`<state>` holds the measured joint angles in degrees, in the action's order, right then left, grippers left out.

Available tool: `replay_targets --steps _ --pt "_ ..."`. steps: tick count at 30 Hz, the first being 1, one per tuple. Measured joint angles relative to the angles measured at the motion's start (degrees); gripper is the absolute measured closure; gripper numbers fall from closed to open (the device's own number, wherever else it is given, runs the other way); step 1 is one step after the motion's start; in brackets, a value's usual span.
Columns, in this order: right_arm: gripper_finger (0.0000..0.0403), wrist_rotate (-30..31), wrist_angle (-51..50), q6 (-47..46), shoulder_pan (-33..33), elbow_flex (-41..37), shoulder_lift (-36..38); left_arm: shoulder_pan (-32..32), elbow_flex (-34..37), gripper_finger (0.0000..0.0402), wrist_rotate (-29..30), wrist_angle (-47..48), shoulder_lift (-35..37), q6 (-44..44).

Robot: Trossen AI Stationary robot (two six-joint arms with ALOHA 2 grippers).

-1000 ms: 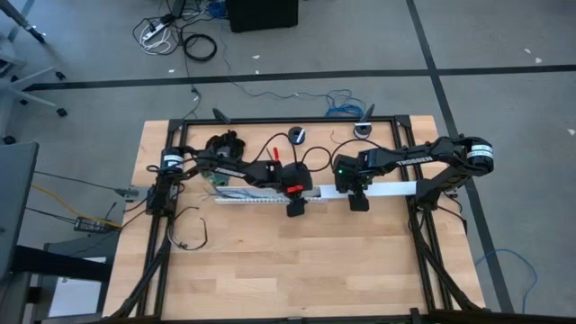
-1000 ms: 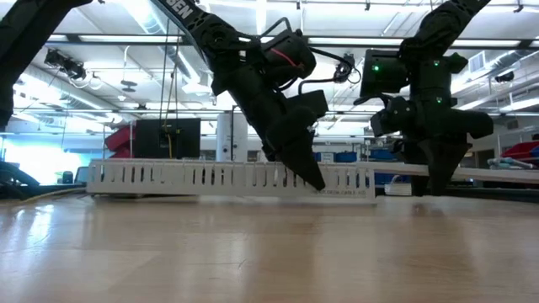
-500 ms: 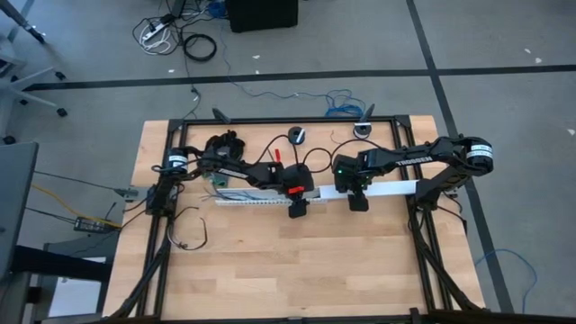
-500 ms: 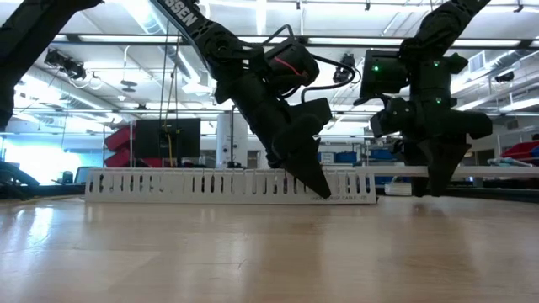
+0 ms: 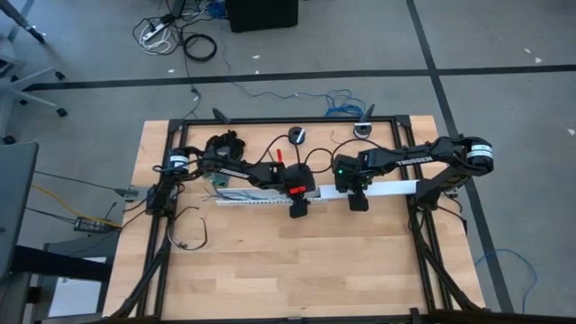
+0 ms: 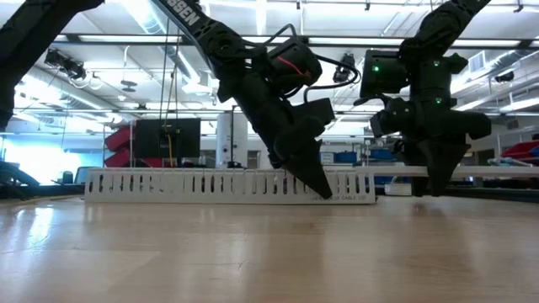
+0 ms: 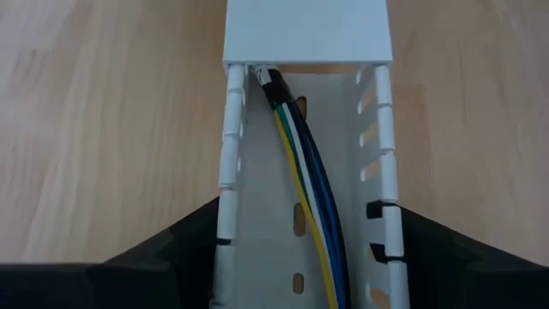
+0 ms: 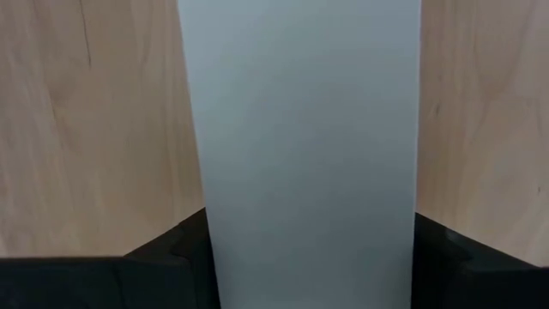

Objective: Ziptie cables
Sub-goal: Close the white cable duct

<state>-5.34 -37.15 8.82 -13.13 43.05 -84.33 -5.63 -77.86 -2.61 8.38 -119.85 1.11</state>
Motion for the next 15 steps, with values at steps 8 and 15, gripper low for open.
replay_targets --steps 8,15 --pt "0.0174 0.0 -0.2 -0.2 0.0 0.0 0.1 0.0 -0.6 0.0134 -0.6 -2.2 0.2 1.7" --pt "0.0174 0.0 -0.4 -0.3 0.0 0.0 0.1 0.0 -0.6 0.0111 -0.9 2.4 0.3 1.9"
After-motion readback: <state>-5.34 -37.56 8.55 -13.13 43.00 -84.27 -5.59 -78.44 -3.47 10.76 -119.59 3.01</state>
